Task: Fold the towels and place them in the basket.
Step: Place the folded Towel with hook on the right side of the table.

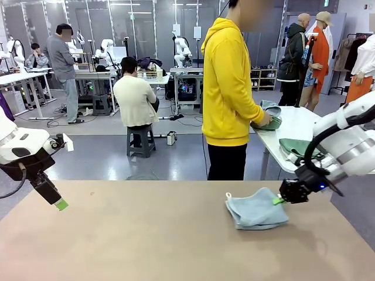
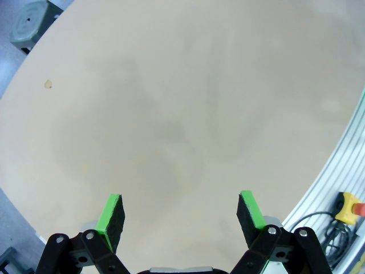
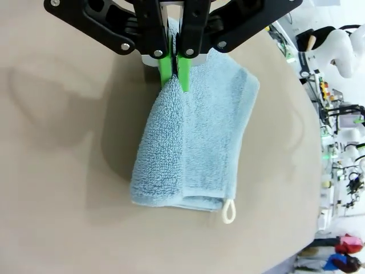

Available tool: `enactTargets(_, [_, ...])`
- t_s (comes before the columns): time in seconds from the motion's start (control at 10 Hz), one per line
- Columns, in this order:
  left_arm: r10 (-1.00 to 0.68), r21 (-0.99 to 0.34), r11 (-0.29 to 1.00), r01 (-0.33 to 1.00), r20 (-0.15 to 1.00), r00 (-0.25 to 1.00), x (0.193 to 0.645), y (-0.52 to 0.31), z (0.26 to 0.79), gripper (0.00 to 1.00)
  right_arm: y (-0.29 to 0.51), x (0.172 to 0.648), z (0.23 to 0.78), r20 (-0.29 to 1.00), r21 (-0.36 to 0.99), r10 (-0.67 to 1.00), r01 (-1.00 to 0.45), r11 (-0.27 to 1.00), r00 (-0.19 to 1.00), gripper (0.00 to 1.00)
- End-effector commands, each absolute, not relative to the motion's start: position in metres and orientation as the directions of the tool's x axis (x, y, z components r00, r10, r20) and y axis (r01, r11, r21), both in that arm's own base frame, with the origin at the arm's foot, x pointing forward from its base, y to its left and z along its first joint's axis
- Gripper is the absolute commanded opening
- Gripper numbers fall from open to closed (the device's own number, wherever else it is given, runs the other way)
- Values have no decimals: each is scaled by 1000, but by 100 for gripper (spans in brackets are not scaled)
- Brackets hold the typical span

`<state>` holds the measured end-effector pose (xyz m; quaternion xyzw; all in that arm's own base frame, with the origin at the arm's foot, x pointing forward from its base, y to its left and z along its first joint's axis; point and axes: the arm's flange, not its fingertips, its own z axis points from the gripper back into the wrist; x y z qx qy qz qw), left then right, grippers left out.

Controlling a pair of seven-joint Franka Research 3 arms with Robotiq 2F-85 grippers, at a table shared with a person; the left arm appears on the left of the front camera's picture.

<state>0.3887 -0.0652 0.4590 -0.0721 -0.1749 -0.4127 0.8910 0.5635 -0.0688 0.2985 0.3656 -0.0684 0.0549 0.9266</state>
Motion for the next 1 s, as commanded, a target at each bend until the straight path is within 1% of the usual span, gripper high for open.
enactTargets(0.0, [-704, 28, 662, 749, 366, 609, 393, -67, 461, 100, -91, 570, 308, 164, 628, 96, -179, 757, 982, 4])
enactTargets(0.2, [-704, 28, 662, 749, 366, 609, 393, -67, 461, 100, -116, 573, 312, 158, 596, 96, -172, 784, 983, 4])
enactTargets(0.5, [-704, 28, 662, 749, 366, 609, 393, -67, 461, 100, -144, 574, 310, 111, 558, 71, -121, 821, 991, 4])
enactTargets(0.8, [-704, 28, 662, 749, 366, 609, 393, -67, 461, 100, -155, 570, 309, 102, 537, 57, -103, 837, 993, 4])
enactTargets(0.9, [-704, 28, 662, 749, 366, 609, 393, -67, 461, 100, -155, 569, 310, 103, 534, 55, -102, 839, 993, 9])
